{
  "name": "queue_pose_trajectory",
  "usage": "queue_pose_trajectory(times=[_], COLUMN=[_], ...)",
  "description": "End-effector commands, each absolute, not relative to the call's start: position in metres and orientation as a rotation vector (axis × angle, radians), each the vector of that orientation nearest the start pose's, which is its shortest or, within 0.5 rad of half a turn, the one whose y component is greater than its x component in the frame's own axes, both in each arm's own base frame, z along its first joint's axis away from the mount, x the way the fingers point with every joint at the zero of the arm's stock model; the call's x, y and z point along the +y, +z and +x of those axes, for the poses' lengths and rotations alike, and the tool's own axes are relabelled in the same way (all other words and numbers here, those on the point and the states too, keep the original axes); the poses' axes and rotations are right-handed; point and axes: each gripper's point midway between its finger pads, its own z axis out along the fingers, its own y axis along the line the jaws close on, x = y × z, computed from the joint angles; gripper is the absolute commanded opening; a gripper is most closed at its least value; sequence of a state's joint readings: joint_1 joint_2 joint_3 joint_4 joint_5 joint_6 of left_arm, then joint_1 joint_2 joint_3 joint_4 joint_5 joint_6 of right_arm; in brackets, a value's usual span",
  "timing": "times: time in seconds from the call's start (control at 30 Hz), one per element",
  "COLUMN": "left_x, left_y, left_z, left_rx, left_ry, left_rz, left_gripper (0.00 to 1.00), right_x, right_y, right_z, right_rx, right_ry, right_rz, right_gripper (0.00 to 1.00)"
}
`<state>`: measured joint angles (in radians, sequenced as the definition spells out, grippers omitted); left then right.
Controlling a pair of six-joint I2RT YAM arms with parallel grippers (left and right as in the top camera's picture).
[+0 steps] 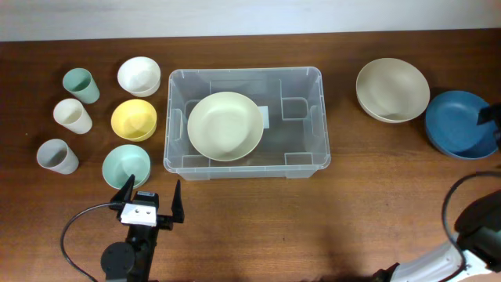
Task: Pack container
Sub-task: 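Move the right gripper to the dark teal bowl and grasp its rim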
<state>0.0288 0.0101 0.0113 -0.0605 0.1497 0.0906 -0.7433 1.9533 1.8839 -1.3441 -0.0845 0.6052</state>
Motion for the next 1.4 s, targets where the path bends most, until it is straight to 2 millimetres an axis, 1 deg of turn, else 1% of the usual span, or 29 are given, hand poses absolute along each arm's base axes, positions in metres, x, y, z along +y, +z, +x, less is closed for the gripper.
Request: queue_pose_trajectory(times=[0.0, 0.1, 0.17, 0.3, 0.57, 0.67, 0.77, 0.8, 0.87, 1.03, 1.13, 1.17, 1.23, 1.37], left_x=[-0.017, -0.017, -0.017, -0.017, -0.017, -0.017, -0.017, -0.017, -0.017, -0.017, -0.017, -0.017, -0.017, -0.017], left_y=[0.161, 0.161, 0.161, 0.161, 0.161, 0.161, 0.161, 0.161, 0.161, 0.161, 0.161, 0.161, 0.161, 0.161], left_z=[0.245, 0.245, 0.245, 0.245, 0.245, 0.245, 0.245, 0.245, 0.245, 0.245, 0.245, 0.245, 0.245, 0.245], left_rx=[1.623, 1.623, 1.623, 1.624, 1.623, 1.623, 1.624, 1.623, 1.624, 1.623, 1.623, 1.623, 1.624, 1.623], left_ry=[-0.015, -0.015, -0.015, -0.015, -0.015, -0.015, -0.015, -0.014, -0.015, -0.015, -0.015, -0.015, -0.015, -0.015], left_rz=[0.174, 0.174, 0.174, 0.174, 0.174, 0.174, 0.174, 0.174, 0.174, 0.174, 0.174, 0.174, 0.174, 0.174], left_gripper=[0.99, 0.99, 0.99, 0.99, 0.99, 0.99, 1.00, 0.99, 0.99, 0.99, 0.99, 0.99, 0.99, 0.99], right_x=[-0.267, -0.274, -0.275, -0.278, -0.284, -0.286, -0.289, -0.291, -0.294, -0.292, -0.291, -0.291, -0.291, -0.293], right_y=[0.133, 0.115, 0.105, 0.085, 0.038, 0.031, 0.029, 0.029, 0.027, 0.010, -0.002, -0.003, -0.004, -0.003], right_z=[0.308, 0.311, 0.312, 0.314, 0.318, 0.319, 0.317, 0.315, 0.311, 0.308, 0.306, 0.306, 0.307, 0.307], right_rx=[2.336, 2.364, 2.362, 2.349, 2.298, 2.287, 2.282, 2.282, 2.286, 2.316, 2.336, 2.337, 2.336, 2.330], right_ry=[0.204, 0.199, 0.198, 0.187, 0.172, 0.166, 0.129, 0.112, 0.068, 0.068, 0.074, 0.075, 0.072, 0.071], right_rz=[1.901, 1.851, 1.848, 1.835, 1.794, 1.784, 1.791, 1.794, 1.804, 1.830, 1.847, 1.848, 1.847, 1.847], right_gripper=[0.99, 0.99, 0.99, 0.99, 0.99, 0.99, 0.99, 0.97, 0.90, 0.88, 0.79, 0.76, 0.74, 0.67])
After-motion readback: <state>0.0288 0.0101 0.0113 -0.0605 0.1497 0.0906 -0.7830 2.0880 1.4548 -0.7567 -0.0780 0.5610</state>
